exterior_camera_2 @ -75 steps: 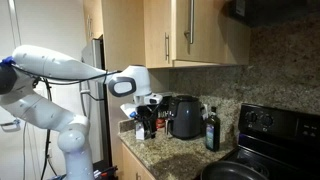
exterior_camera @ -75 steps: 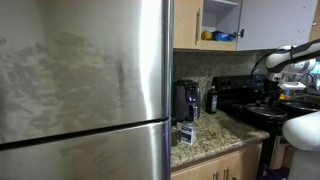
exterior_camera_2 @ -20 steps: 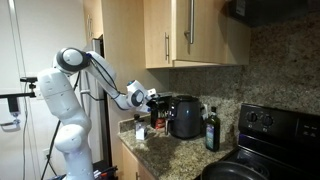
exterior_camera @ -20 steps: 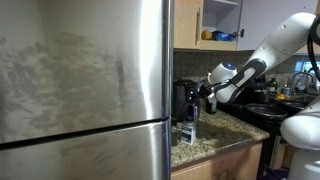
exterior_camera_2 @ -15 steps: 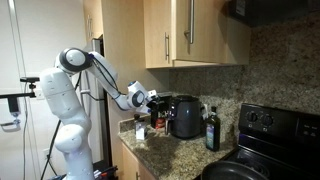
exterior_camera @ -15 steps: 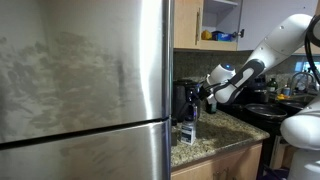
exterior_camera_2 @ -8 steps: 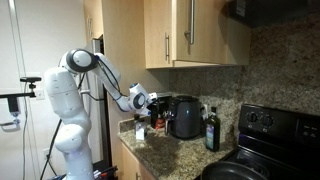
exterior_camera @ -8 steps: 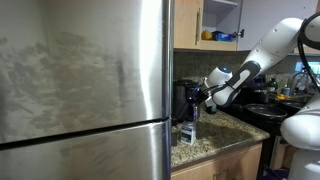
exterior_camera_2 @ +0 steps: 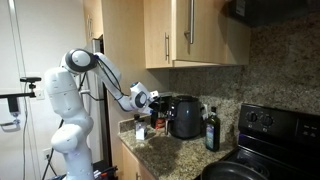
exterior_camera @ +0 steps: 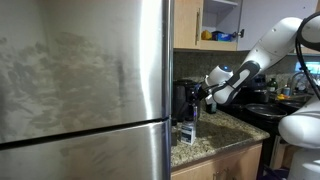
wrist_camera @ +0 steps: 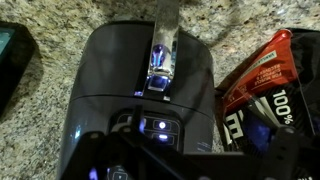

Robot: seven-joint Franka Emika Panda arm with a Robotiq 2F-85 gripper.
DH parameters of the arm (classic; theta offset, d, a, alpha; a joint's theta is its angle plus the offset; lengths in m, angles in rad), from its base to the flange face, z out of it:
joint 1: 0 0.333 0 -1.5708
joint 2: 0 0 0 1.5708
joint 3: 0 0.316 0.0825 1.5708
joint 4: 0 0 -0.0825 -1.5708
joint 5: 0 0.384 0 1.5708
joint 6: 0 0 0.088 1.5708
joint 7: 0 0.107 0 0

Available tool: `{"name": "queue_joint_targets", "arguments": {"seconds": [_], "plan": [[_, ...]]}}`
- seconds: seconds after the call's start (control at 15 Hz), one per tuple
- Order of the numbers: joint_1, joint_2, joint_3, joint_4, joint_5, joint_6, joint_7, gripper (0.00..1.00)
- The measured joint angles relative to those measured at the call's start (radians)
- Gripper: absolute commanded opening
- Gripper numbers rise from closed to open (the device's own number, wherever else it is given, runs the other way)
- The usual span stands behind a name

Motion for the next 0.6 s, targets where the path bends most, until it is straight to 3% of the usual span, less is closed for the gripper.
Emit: {"name": "queue_joint_targets", "arguments": {"seconds": [0.33, 0.6], "plan": [[-0.013, 0.002, 0.012, 0.017, -0.005, -0.042, 0.000, 1.00], [-0.107, 0.006, 0.103, 0.067, -0.077, -0.100, 0.042, 1.00]]}}
